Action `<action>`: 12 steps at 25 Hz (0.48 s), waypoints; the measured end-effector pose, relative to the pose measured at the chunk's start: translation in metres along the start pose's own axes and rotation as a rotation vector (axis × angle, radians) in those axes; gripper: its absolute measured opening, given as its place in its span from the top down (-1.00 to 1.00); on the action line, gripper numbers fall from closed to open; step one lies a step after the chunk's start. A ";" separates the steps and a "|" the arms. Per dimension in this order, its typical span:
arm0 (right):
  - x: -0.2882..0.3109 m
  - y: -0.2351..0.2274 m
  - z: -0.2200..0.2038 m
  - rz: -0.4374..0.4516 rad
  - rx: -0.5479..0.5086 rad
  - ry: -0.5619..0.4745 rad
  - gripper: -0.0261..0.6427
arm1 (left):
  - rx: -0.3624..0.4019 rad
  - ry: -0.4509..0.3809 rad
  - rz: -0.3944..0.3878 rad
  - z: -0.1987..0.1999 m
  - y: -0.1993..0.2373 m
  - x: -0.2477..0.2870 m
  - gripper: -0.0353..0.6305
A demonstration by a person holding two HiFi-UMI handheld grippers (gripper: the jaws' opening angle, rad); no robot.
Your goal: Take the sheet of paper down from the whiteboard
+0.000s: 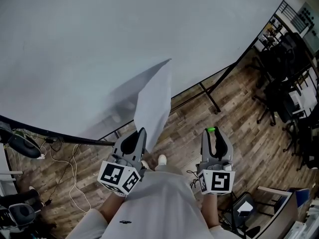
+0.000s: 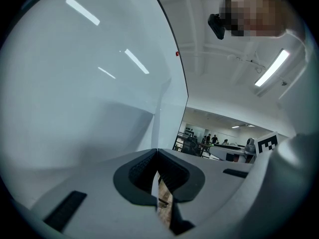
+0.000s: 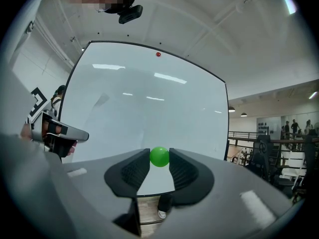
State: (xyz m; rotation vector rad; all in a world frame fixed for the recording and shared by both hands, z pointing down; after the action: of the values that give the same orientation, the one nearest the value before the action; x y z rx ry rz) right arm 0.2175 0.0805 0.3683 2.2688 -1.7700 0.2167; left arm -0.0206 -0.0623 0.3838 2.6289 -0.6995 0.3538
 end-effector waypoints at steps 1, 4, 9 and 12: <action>-0.001 0.000 -0.001 -0.001 -0.002 -0.002 0.53 | 0.003 0.001 -0.002 0.000 -0.001 0.000 0.88; -0.004 0.000 -0.002 -0.002 -0.011 -0.006 0.53 | 0.008 0.001 -0.005 -0.001 -0.004 -0.001 0.88; -0.008 0.001 -0.002 0.001 -0.016 -0.004 0.53 | 0.007 -0.003 -0.004 -0.002 -0.008 -0.002 0.88; -0.010 0.001 -0.002 -0.003 -0.006 -0.009 0.53 | 0.010 -0.001 -0.008 0.000 -0.009 -0.003 0.88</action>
State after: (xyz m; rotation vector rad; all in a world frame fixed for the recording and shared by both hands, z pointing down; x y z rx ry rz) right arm 0.2137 0.0898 0.3673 2.2711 -1.7694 0.2013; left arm -0.0185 -0.0536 0.3798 2.6414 -0.6887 0.3542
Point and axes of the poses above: the fingertips, and each gripper's own axes: x forward along the fingers, y to its left, z out of its top, the point moved 9 cm from there along -x, backward along the fingers, and after that the axes turned 13 degrees about y, right-handed, at the moved point
